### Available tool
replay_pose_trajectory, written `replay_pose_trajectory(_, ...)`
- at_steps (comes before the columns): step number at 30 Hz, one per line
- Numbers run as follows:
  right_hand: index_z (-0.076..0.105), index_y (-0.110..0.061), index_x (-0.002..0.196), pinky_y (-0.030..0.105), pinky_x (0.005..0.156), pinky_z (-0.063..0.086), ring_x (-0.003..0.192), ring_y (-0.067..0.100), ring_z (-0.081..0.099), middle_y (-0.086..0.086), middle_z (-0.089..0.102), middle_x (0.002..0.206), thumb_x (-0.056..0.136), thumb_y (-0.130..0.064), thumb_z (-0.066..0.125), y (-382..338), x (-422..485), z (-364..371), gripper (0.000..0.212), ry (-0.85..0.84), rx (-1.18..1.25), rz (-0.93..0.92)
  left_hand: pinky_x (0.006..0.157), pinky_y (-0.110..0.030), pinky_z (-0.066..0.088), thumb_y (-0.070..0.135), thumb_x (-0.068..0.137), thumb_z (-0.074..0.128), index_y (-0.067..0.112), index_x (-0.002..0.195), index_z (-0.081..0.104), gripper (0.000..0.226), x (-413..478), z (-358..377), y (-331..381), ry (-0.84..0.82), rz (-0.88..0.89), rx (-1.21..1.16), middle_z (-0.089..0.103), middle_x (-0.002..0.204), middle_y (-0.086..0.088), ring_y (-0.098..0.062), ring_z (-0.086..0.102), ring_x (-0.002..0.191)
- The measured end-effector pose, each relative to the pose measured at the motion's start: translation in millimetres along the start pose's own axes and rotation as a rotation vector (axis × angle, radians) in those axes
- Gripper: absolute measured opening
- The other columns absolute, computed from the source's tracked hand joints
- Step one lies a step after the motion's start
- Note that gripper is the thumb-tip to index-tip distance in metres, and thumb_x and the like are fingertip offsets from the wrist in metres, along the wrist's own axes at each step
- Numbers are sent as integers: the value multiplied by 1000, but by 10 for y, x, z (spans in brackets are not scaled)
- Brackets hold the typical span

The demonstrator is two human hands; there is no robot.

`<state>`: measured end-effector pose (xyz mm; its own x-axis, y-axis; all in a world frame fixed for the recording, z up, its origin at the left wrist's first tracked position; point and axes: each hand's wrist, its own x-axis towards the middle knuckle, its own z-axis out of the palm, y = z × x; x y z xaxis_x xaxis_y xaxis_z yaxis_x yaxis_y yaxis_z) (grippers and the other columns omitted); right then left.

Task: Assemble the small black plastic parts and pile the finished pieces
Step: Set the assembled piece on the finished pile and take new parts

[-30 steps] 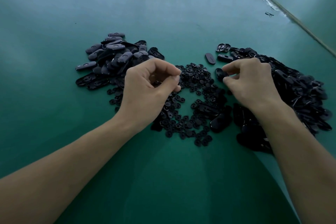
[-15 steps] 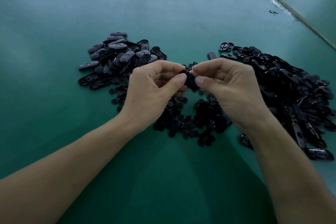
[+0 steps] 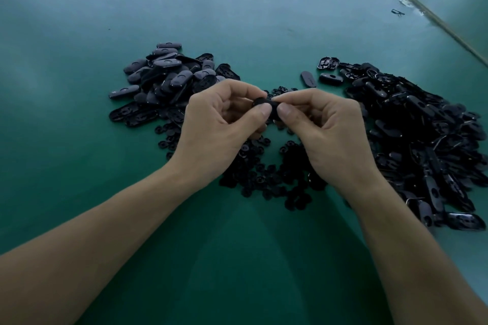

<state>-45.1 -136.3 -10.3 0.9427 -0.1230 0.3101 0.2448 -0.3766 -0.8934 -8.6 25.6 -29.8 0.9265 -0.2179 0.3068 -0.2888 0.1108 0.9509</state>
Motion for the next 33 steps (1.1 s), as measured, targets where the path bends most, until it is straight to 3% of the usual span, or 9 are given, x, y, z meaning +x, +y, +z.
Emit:
replay_pose_trajectory(5, 73, -26, 97, 23, 77, 57, 80, 7, 73, -8, 77, 86, 93, -10, 69, -30, -2, 7, 17, 8, 24, -2, 78, -35, 61, 14, 82, 78, 19, 105, 67, 26, 11, -1, -11, -16, -4, 12, 76, 89, 3, -13, 72, 82)
replay_pose_trajectory(9, 74, -25, 100, 19, 79, 56, 82, 0, 71, -14, 74, 83, 95, -14, 66, -2, -16, -8, 14, 52, -187, 15, 72, -33, 61, 8, 88, 72, 18, 105, 66, 21, 18, 3, -9, 38, 10, -10, 75, 85, -1, -16, 72, 77)
replay_pose_trajectory(11, 75, -24, 106, 25, 85, 56, 87, 1, 67, -16, 70, 88, 94, -20, 68, 28, -24, -24, 14, 50, -415, 32, 68, -28, 60, 5, 93, 65, 16, 110, 65, 20, 19, 6, -4, 61, 10, -32, 71, 84, -2, -18, 73, 77)
replay_pose_trajectory(15, 72, -22, 115, 37, 95, 48, 106, 21, 56, 0, 64, 104, 95, -36, 66, 43, -44, 9, 26, -16, -769, 48, 66, -28, 60, 1, 101, 52, 18, 121, 60, 28, 21, 29, 6, 76, -8, -53, 59, 86, -1, -21, 75, 79)
replay_pose_trajectory(19, 74, -22, 111, 40, 92, 50, 102, 22, 57, 2, 61, 102, 95, -36, 66, -7, -22, 63, 23, -7, -771, 80, 63, -27, 59, -1, 98, 57, 17, 128, 53, 35, 21, 35, 17, 54, -11, -53, 55, 87, -2, -16, 73, 76)
replay_pose_trajectory(27, 70, -18, 100, 36, 85, 50, 95, 19, 58, -3, 60, 94, 97, -21, 64, 19, -31, 88, 8, 17, -694, 29, 61, -23, 56, 5, 94, 66, 22, 101, 62, 18, 14, 6, -12, 63, 1, 20, 70, 78, 6, -13, 70, 72)
replay_pose_trajectory(30, 59, -20, 91, 24, 72, 46, 77, 8, 56, -11, 60, 82, 99, -18, 59, -2, -33, 61, 8, 114, -575, -25, 61, -21, 56, 5, 94, 66, 23, 104, 67, 21, 14, 2, -14, 65, 14, 34, 72, 80, 6, -10, 69, 72)
replay_pose_trajectory(33, 58, -20, 89, 12, 62, 41, 74, 4, 58, -15, 60, 74, 97, -15, 60, -31, -63, 43, 10, 170, -444, -68, 62, -21, 56, 4, 95, 65, 20, 112, 70, 24, 14, 7, -19, 58, 9, 50, 73, 80, 9, -8, 68, 72)
